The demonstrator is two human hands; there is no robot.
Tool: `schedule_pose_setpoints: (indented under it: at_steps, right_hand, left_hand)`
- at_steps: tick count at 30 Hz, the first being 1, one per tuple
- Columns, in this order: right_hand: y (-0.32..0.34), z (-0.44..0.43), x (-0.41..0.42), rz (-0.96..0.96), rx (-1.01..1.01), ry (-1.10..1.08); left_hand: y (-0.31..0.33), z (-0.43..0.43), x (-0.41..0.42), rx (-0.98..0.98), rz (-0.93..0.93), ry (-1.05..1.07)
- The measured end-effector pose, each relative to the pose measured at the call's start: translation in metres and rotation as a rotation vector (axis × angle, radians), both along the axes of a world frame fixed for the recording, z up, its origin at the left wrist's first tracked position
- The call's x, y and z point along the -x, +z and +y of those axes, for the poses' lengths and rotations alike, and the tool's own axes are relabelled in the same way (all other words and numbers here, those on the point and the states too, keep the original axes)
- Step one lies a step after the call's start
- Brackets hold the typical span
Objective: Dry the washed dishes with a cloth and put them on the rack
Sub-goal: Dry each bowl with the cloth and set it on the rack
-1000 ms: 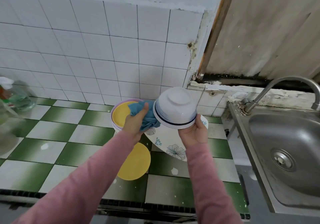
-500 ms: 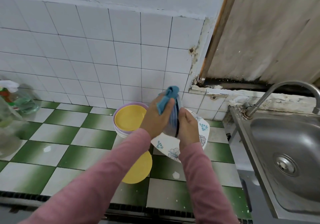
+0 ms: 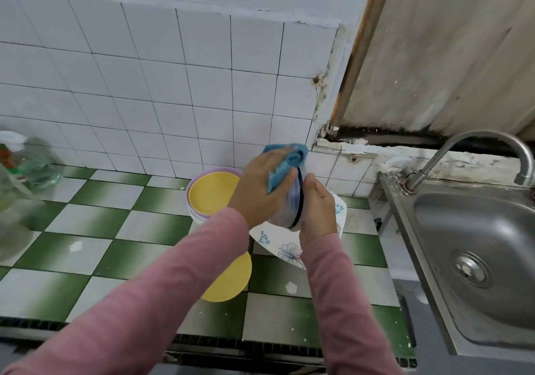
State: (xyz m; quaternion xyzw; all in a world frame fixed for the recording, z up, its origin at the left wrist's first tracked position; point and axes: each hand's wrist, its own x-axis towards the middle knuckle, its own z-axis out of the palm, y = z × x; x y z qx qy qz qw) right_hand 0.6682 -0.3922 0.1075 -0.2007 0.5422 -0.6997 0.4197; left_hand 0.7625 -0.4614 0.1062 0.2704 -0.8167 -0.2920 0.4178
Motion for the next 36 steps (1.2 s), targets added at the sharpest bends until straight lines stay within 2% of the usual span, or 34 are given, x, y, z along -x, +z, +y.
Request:
schedule_pose_setpoints:
  at_steps: [1,2,3,5,7,10,14,16,20,22,24,25,27,30,32,36]
  right_hand:
    - [0.002,0.000,0.000,-0.015,0.021,0.003]
    - [0.003,0.001,0.000,0.009,0.028,0.007]
    - [0.003,0.001,0.000,0.081,0.012,0.008]
    - [0.004,0.005,0.002,0.249,-0.031,0.004]
    - [0.006,0.009,0.007,0.282,-0.033,-0.004]
    - [0.008,0.013,0.012,0.035,-0.029,-0.054]
    - [0.004,0.009,0.007,-0.367,0.104,-0.085]
    - [0.007,0.007,0.003,-0.524,0.193,-0.108]
    - [0.005,-0.001,-0.002,-0.697,0.314,-0.152]
    - [0.002,-0.004,-0.008,-0.706,0.308,-0.120]
    - [-0.001,-0.005,-0.011,-0.676,0.279,-0.092]
    - [-0.003,-0.004,-0.010,-0.640,0.259,-0.085]
    - [-0.006,-0.003,-0.006,-0.535,0.236,-0.070]
    - [-0.005,-0.002,-0.003,-0.446,0.175,-0.058]
    - [-0.006,-0.003,-0.001,-0.413,0.136,-0.065]
    - [-0.005,-0.005,0.004,-0.271,0.068,-0.012]
  left_hand:
    - [-0.001,0.001,-0.001,0.107,-0.040,-0.034]
    - [-0.004,0.000,-0.001,0.112,-0.065,-0.059]
    - [-0.003,0.002,0.000,0.019,-0.038,-0.065]
    - [-0.001,0.004,0.004,-0.326,0.097,-0.017]
    - [0.000,-0.001,0.006,-0.686,0.212,0.086]
    - [-0.006,-0.012,0.003,-1.006,0.368,0.104]
    - [-0.018,-0.015,-0.001,-1.178,0.551,0.089]
    - [-0.021,-0.004,0.003,-1.127,0.575,0.162]
    - [-0.029,0.032,0.015,-0.802,0.513,0.258]
    - [-0.035,0.039,0.020,-0.470,0.430,0.186]
    - [-0.041,0.034,0.023,-0.122,0.263,0.129]
    - [-0.042,0.028,0.022,-0.047,0.208,0.122]
    - [-0.032,0.018,0.021,-0.083,0.205,0.108]
    - [-0.014,0.000,0.019,-0.361,0.184,0.130]
    - [-0.008,-0.003,0.020,-0.405,0.145,0.129]
    - [-0.027,0.002,0.017,0.133,-0.091,0.039]
